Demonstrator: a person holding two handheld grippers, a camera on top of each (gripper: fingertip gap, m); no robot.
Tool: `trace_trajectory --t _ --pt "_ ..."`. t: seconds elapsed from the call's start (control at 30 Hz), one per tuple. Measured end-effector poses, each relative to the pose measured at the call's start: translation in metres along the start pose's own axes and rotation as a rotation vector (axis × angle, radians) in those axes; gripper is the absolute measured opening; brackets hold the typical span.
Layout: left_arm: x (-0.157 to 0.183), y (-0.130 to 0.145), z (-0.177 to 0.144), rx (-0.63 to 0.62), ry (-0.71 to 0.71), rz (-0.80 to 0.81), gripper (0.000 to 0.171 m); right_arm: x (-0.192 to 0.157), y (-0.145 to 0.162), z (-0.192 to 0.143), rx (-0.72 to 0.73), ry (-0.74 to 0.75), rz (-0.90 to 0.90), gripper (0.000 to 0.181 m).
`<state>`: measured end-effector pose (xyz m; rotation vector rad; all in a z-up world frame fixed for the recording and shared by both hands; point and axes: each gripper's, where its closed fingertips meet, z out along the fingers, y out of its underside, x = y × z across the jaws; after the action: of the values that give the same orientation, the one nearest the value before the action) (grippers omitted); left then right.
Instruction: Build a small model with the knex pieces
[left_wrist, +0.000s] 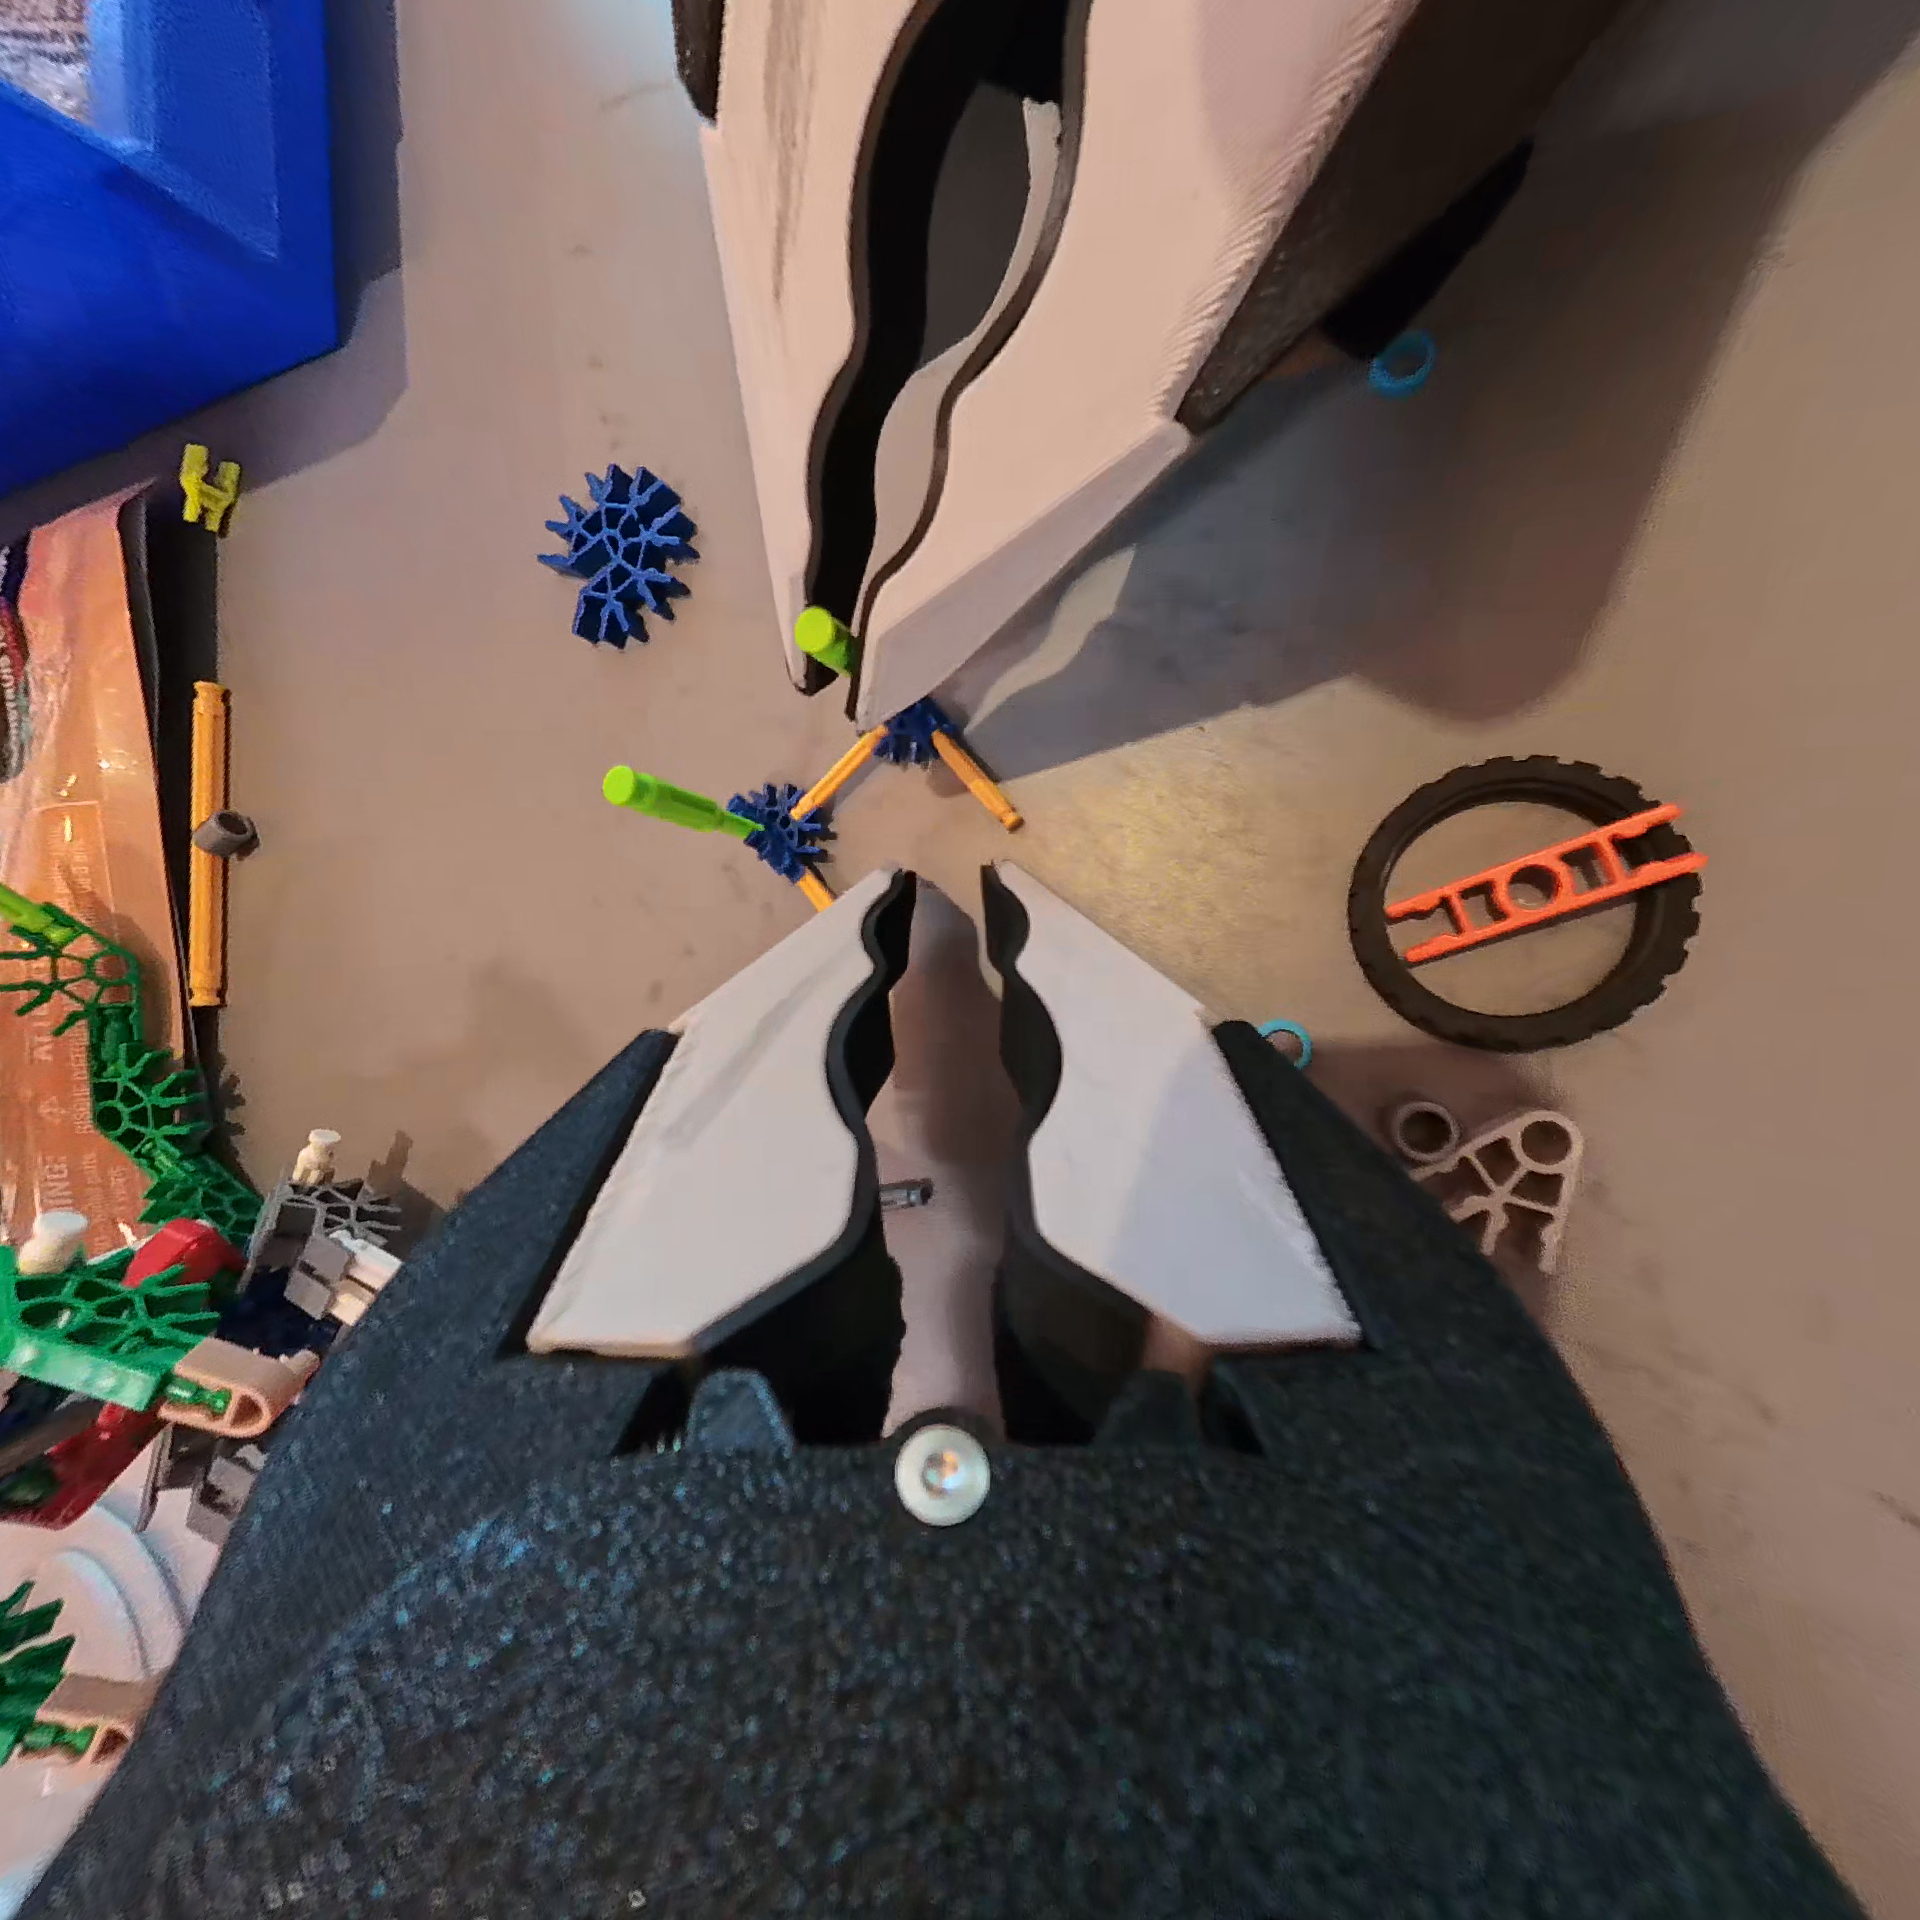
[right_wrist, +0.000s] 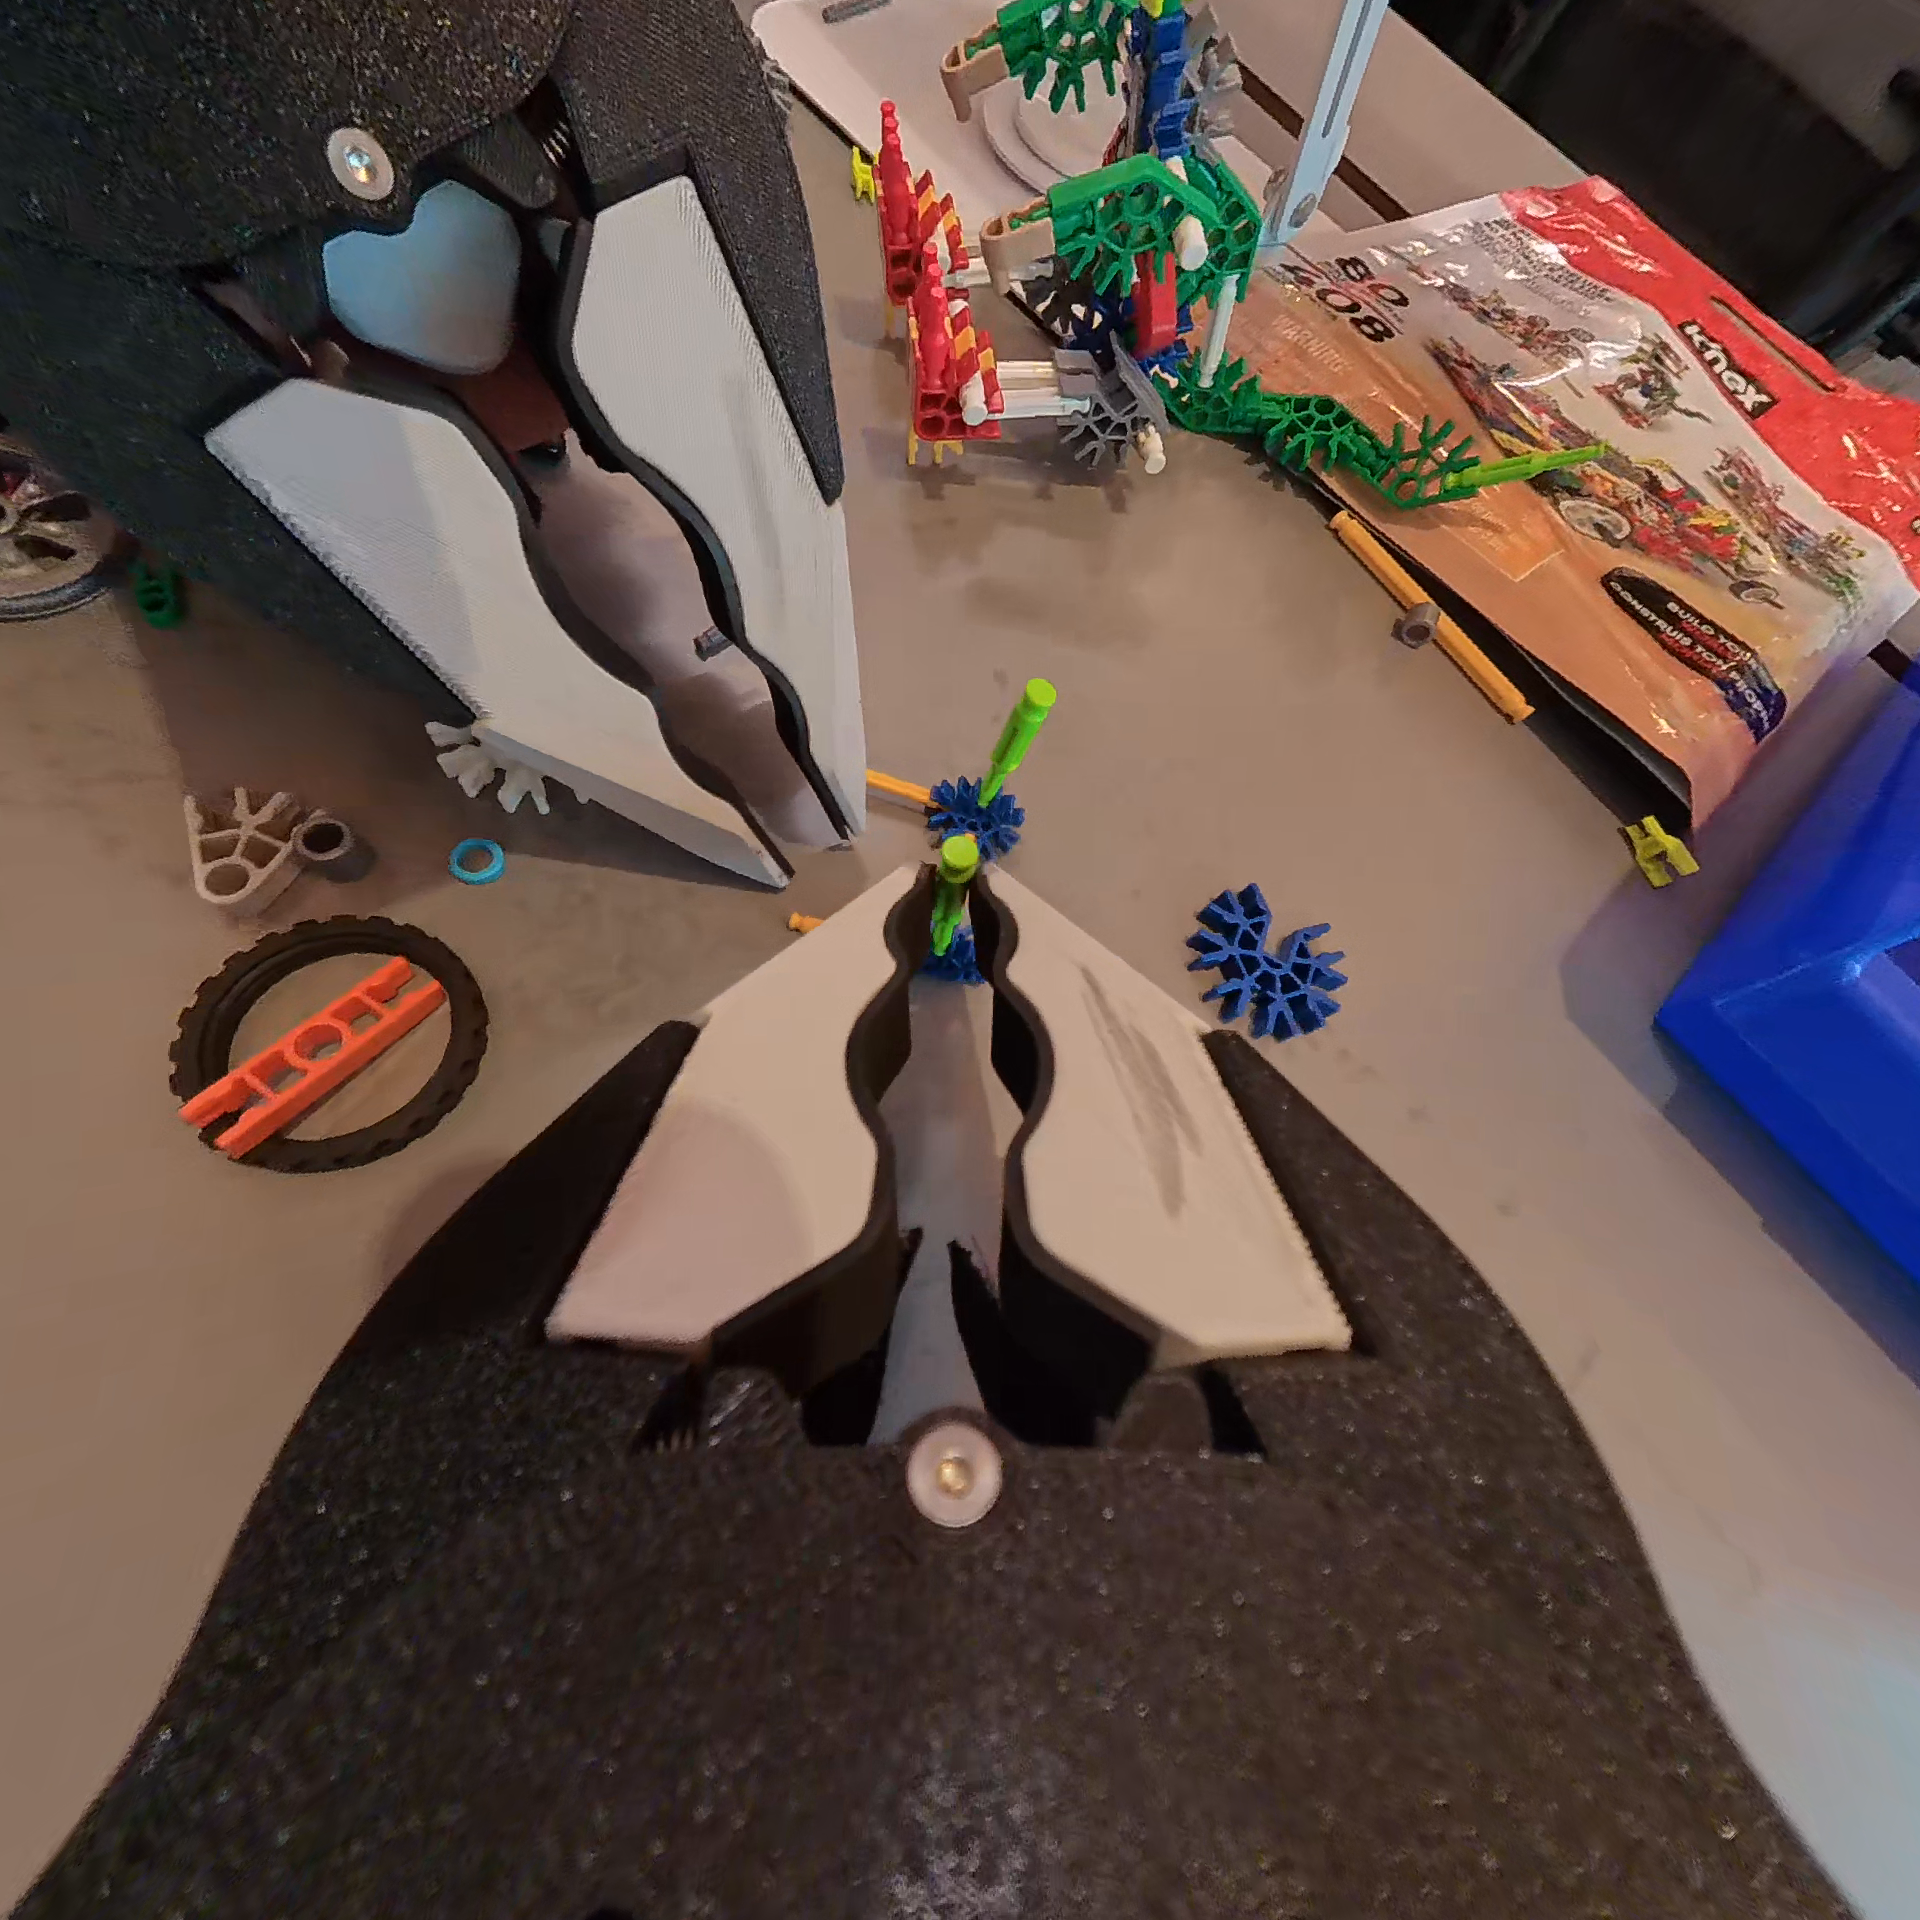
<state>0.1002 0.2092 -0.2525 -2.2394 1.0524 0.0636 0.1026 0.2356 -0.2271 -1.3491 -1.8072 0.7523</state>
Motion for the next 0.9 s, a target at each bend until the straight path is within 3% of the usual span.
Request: trace_trajectory --t 0.13,0.27,0.5,0.9 --pt "-0.002 0.001 -0.003 0.020 0.036 -0.030 0.028 0.001 0.000 0.002 -0.002 -0.002 -0.019 0.006" --pt "-0.009 -0.005 -0.016 0.088 0.047 -0.056 0.034 0.001 -0.001 0.004 0.003 -0.021 -0.023 0.006" --pt "-0.004 0.009 -0.008 0.029 0.086 -0.019 0.035 0.002 -0.004 0.008 0.010 -0.064 -0.038 0.006" --pt "-0.005 0.011 -0.017 0.040 0.139 -0.041 0.032 0.004 0.002 0.012 -0.023 -0.055 -0.037 0.012"
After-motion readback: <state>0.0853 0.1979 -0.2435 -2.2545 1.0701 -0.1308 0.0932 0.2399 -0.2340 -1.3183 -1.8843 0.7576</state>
